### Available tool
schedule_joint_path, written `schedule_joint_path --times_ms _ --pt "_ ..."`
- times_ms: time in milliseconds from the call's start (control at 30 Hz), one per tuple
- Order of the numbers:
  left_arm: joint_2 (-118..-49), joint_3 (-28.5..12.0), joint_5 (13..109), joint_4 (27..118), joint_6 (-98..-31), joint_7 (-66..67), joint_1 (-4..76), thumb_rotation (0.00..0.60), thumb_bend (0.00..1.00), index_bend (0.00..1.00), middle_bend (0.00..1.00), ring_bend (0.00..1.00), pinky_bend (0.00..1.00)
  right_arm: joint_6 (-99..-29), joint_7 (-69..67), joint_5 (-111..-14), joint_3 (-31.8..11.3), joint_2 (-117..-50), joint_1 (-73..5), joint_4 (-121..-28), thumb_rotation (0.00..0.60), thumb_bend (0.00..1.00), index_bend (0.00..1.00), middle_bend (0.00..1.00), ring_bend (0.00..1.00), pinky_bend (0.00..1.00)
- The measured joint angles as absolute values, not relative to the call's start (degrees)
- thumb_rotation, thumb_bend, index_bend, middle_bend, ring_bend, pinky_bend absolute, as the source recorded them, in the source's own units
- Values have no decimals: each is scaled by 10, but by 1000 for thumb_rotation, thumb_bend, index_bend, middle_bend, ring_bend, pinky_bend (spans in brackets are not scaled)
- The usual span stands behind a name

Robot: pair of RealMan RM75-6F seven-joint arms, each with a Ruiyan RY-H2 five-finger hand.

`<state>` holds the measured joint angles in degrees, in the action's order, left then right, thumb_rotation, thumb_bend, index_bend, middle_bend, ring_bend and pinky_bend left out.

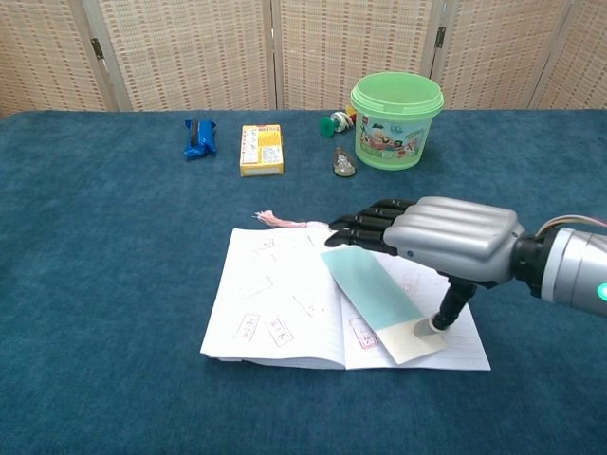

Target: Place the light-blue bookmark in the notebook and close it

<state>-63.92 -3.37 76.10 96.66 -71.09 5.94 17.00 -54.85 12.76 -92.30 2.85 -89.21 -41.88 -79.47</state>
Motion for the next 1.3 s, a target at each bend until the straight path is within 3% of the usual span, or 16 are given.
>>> schedule_joint_path --times_ms 467,1000,1133,1300 --pt "-635 -32 765 958 -713 44 162 600 293 108 44 35 154 -539 162 -920 14 -933 -426 -792 600 0 0 0 0 0" --pt "-635 -33 768 950 -713 34 158 600 293 108 44 35 154 -546 172 -899 -3 -919 -419 -807 600 5 0 0 0 0" --pt "-634 -34 769 951 -715 33 158 600 293 108 44 35 154 -542 174 -890 -8 -904 -420 -816 600 67 0 27 0 0" --pt "-634 -32 771 952 -714 33 156 600 293 108 44 34 154 -530 183 -883 -5 -890 -420 -825 600 242 0 103 0 0"
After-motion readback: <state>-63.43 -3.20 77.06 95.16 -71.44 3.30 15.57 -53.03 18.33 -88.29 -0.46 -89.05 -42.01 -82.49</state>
